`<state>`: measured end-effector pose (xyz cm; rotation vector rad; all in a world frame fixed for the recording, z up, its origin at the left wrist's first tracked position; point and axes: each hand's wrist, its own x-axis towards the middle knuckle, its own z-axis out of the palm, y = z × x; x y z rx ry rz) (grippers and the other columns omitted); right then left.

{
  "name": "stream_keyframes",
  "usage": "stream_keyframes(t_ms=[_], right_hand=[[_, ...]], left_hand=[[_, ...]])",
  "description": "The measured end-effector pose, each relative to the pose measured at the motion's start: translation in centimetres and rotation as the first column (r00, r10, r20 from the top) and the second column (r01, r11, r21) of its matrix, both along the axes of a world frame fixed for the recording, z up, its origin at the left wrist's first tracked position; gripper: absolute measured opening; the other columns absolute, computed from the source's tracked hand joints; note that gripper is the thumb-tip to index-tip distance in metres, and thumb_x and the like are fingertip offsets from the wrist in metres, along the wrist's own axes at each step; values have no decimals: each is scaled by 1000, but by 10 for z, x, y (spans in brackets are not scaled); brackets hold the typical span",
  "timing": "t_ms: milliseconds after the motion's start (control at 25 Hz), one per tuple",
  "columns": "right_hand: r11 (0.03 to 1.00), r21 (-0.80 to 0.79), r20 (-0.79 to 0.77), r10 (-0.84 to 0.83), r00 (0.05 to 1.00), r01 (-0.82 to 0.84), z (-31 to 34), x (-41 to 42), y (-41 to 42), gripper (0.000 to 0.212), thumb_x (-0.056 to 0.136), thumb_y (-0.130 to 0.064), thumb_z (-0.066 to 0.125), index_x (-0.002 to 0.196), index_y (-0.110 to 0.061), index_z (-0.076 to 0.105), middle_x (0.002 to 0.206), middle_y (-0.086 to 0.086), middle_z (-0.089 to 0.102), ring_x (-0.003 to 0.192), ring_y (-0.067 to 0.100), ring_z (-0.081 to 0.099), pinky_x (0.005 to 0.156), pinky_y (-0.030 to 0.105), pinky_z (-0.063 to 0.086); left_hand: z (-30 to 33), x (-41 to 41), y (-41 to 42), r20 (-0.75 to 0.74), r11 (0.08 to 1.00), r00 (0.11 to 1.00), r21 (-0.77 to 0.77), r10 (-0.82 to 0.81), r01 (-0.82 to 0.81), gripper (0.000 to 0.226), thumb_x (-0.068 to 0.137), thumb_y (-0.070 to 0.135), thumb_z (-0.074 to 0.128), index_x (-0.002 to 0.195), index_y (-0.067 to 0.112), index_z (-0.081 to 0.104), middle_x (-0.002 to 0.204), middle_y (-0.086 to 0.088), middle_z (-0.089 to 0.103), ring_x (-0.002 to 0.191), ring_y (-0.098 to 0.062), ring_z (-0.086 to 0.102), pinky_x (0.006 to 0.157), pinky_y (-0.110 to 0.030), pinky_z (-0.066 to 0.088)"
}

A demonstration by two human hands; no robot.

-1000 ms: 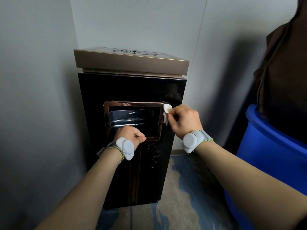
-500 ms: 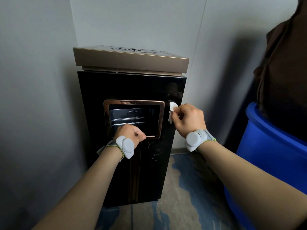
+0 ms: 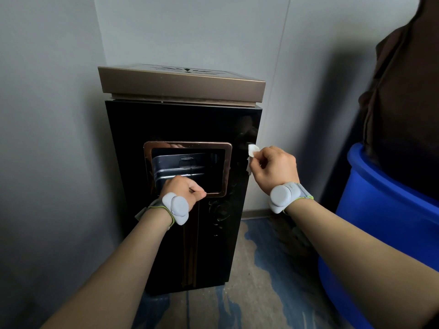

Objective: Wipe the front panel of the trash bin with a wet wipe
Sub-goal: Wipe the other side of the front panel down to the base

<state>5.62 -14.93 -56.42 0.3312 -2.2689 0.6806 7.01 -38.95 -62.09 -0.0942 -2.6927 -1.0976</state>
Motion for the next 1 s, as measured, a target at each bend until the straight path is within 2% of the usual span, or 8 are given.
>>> stream_keyframes(t_ms=[160,320,560,680,840,1000], right_hand=[[999,-47,-4,-12,1000,12,-3,4,0,13,87,-21,68,77,-13,64,76,0,63,71,28,58,67,32,46],[994,-31,-60,98,993,-100,-15,16,-9,7,86,-19,72,82,-13,69,75,-1,63,66,21,58,65,30,48],[987,-41,-20,154,988,-155,-29,17,-26,7,89,-19,71,93,-13,74,85,3,69,77,25,64,70,37,53],[987,-71,-3,146,989,-145,-28,15,-32,11,92,-21,69,97,-14,75,90,3,71,82,26,65,74,38,53],[990,-107,-8,95,995,-95,-30,14,-38,13,93,-23,68,97,-12,75,91,5,70,81,28,64,73,38,52],[989,-147,1,23,1000,-23,-33,13,-44,15,93,-24,67,98,-13,76,91,6,68,80,28,63,69,32,46]], left_hand=[[0,-1,-1,4,1000,1000,-4,-4,4,5,82,29,76,79,28,79,80,14,74,82,-6,69,84,-28,56],[-2,-1,-1,-13,1000,1000,-10,-10,10,7,82,29,77,76,30,79,76,18,73,79,-3,68,81,-26,56],[-2,-1,-1,-15,1000,1000,-5,2,-3,13,80,30,77,68,35,76,69,22,70,75,0,67,70,-15,51],[-1,-1,0,-20,1000,1000,-17,9,-10,12,80,31,78,69,34,76,67,24,69,74,1,67,68,-14,49],[-1,-2,0,-22,1000,1000,-26,3,-4,9,81,31,77,72,32,77,71,21,71,76,-2,68,74,-19,52],[-1,-1,1,-26,999,1000,-32,-7,6,8,82,30,76,75,31,78,71,22,69,76,-2,67,73,-18,52]])
